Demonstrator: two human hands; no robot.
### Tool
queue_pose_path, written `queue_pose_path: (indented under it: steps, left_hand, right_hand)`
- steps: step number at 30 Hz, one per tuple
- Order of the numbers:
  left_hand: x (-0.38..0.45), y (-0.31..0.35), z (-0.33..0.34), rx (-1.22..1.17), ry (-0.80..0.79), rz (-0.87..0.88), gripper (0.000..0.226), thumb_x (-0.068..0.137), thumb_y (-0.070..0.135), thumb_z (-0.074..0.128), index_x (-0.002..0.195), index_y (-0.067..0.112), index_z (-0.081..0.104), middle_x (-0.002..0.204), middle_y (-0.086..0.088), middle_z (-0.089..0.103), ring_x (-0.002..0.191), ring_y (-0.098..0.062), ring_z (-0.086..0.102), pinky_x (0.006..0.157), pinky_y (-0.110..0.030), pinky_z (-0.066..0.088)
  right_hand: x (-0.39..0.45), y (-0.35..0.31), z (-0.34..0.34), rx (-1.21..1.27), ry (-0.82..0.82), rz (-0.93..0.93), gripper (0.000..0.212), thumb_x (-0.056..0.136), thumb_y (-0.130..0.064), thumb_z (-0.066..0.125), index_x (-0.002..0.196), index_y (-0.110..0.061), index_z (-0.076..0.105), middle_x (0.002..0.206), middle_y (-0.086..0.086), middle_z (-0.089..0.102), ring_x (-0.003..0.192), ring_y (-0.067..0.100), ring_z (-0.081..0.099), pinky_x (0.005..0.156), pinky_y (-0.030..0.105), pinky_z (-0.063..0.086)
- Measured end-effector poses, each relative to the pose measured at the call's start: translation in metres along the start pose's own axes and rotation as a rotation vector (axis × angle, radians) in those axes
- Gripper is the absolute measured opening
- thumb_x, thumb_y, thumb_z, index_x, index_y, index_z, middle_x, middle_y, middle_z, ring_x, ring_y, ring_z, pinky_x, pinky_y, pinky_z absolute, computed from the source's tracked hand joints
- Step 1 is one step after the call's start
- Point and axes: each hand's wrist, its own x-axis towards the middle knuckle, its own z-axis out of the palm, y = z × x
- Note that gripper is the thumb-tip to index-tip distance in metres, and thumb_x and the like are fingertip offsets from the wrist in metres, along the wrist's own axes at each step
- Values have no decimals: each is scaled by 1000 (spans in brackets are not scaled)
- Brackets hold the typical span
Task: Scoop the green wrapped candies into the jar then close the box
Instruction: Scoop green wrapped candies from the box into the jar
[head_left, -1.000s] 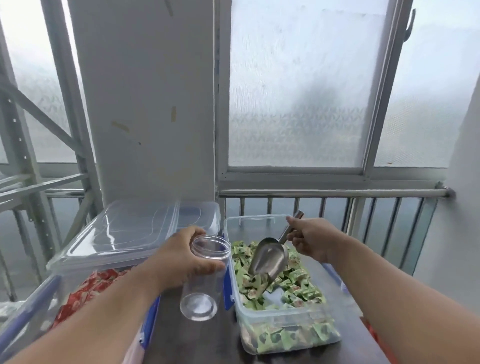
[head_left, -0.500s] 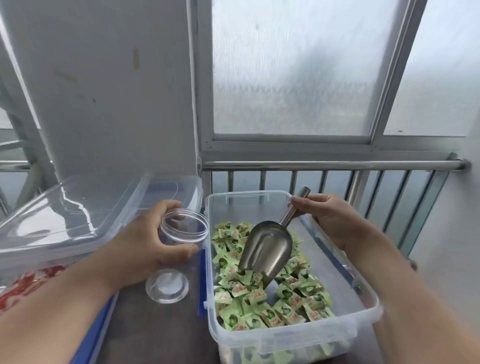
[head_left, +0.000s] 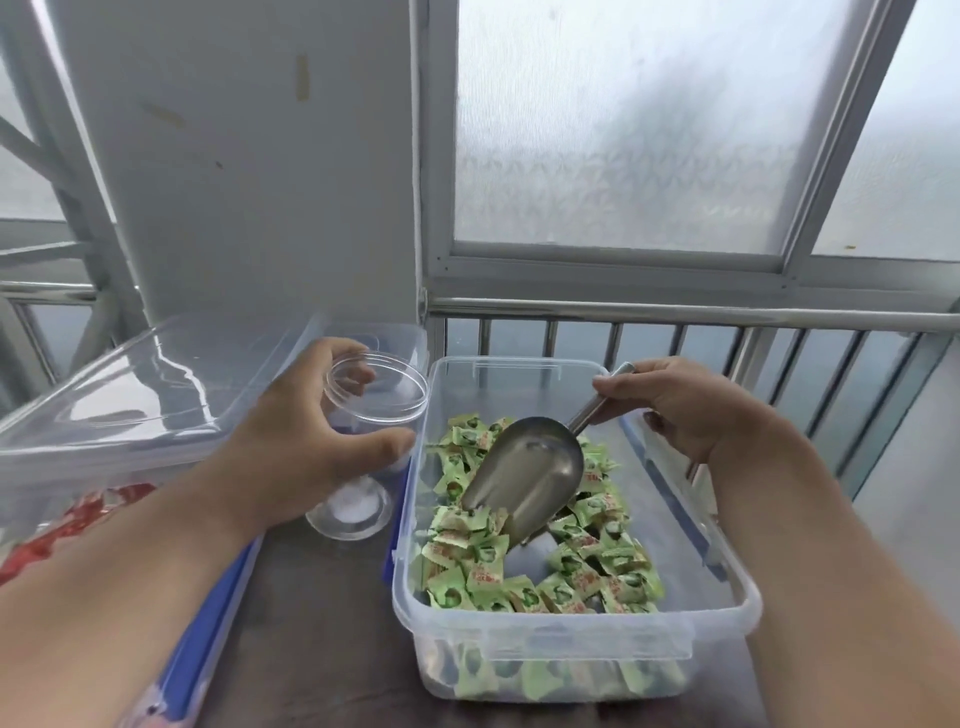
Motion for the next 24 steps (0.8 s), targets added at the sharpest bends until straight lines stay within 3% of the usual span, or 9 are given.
queue_pose_path:
  steps: [2,5,11,16,19,22,24]
  left_hand:
    - [1,2,1,-36,16,24,86,55,63,90,132,50,55,121,25,68,118,3,65,97,-29,54]
    - [0,7,5,-88,7,55,84,54,56,90,131,48,57,120,19,69,115,2,69,83,-14,56]
    - [-1,6,6,-32,-11,71,84,63,40,99,134,45,55,118,16,69,114,4,67,83,-3,48]
    - [-2,3,5,56,-37,79,78,70,37,100,132,50,54,119,24,66,114,4,67,86,-5,46]
    - [-2,3,3,97,-65,61,77,74,38,98,135,50,52,123,20,65,112,2,66,91,-13,50]
    - [-2,2,1,98,-95,22,74,74,41,96,133,48,53,121,21,65,106,5,65,83,-7,49]
    - [-2,0,0,51,-118,-8,75,69,48,97,131,49,54,118,23,65,101,1,70,82,-19,55]
  right_hand:
    - [4,-1,-3,7,-2,28,20,93,-28,75,90,-9,79,98,14,81,89,13,73,71,31,32]
    - [9,1,-7,52,5,77,25,96,-30,70,92,-8,82,103,14,81,92,14,71,72,34,32]
    - [18,2,-18,251,85,81,32,99,-29,65,81,-10,83,103,15,80,94,20,68,66,31,38]
    - [12,-27,-16,337,234,-88,26,97,-33,67,80,-15,75,83,6,80,69,8,70,65,29,38]
    - [2,-41,-19,138,385,-196,30,90,-41,71,80,-14,77,84,6,81,69,12,71,64,31,44]
    - [-7,-40,-17,-157,645,-190,35,86,-46,69,84,-12,73,71,0,79,69,21,75,67,40,59]
    - [-10,-35,-13,-353,758,-207,31,89,-45,67,85,-14,68,62,-1,75,59,18,75,72,44,64]
